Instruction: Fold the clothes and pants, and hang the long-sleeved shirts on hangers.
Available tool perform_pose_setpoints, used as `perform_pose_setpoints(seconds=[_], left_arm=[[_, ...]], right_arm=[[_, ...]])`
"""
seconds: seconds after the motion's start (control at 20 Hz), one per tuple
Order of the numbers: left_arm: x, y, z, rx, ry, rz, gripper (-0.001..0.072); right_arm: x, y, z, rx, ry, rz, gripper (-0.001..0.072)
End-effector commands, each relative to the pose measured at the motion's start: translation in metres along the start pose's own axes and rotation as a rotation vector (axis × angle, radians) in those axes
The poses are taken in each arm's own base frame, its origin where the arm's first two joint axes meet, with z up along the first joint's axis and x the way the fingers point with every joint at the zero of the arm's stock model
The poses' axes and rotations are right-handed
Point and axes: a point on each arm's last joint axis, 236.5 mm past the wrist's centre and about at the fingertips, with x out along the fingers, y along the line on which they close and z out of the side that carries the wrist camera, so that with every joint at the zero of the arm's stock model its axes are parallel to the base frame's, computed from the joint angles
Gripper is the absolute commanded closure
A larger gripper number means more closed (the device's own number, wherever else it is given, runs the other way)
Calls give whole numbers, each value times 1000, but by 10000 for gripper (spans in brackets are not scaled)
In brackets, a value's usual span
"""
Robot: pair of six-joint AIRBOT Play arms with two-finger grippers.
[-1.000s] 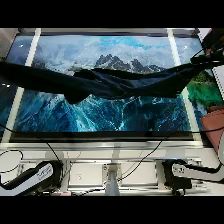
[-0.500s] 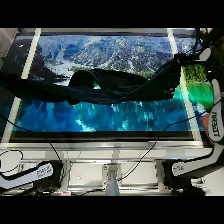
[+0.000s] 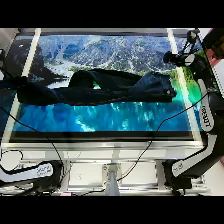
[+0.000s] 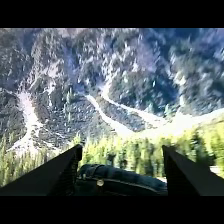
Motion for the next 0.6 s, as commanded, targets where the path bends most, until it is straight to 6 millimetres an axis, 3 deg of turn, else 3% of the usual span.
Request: perform_pose_setpoints(seconds=[0.0,0.1,0.25,0.35,0.55], left_arm=[[3,-3,-2,-6,7,-11,682],[3,-3,-2,-5,7,-11,681],[3,-3,-1,18,7,-11,681],[3,-3,-1,21,6,-11,681],[3,-3,-1,20,5,-12,681]], right_arm=[[-45,-47,-1,-119,121,-98,151],[-73,-81,-29,-192,278,-109,155],[-114,-102,-120,-328,668,40,169],[-129,-100,-162,-283,798,141,167],[-125,-69,-210,-261,853,340,161]])
